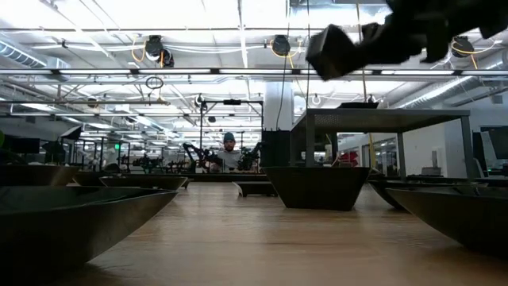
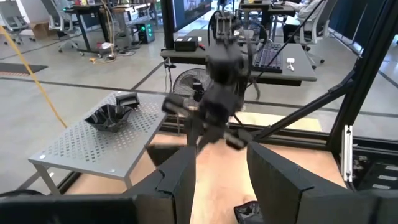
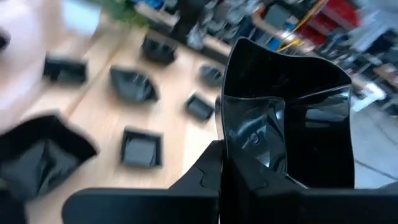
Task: Pick & Place Mini shaped plates
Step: Stack the black distorted square plate on the black distorted square plate on the shelf
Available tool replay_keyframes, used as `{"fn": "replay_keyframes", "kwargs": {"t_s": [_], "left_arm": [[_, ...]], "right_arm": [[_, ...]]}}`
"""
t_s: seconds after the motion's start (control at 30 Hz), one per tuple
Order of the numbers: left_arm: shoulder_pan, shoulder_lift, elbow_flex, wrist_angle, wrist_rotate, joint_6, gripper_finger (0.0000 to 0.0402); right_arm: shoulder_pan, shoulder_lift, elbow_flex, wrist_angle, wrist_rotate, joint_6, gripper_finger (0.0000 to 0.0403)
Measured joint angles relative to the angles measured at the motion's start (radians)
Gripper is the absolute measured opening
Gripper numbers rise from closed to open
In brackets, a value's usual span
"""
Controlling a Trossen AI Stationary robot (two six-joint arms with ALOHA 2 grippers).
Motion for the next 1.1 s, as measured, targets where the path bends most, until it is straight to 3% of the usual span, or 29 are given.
{"fn": "replay_keyframes", "kwargs": {"t_s": [0.17,0.33,0.5,0.57,0.7,0.77,1.1], "left_arm": [[0.001,0.0,0.0,0.0,-0.001,0.038,0.015],[0.001,0.0,0.0,0.015,-0.011,0.081,0.015],[0.009,0.0,0.0,0.045,-0.011,0.103,0.015],[0.013,0.0,0.0,0.046,-0.011,0.109,0.015],[0.022,0.0,0.0,0.046,-0.011,0.141,0.015],[0.023,0.0,0.0,0.046,-0.011,0.141,0.015],[0.02,0.0,0.0,0.045,-0.011,0.111,0.015]], "right_arm": [[-0.011,-0.074,0.104,-0.098,0.183,0.125,0.0],[-0.106,-0.053,0.355,-0.44,0.359,0.281,0.0],[-0.282,0.007,0.569,-0.751,0.345,0.53,0.0],[-0.335,0.03,0.601,-0.787,0.281,0.466,0.0],[-0.395,0.061,0.609,-0.78,0.113,0.065,0.0],[-0.421,0.081,0.609,-0.788,0.083,-0.082,0.0],[-0.647,0.191,0.608,-0.886,0.06,-0.299,0.0]]}}
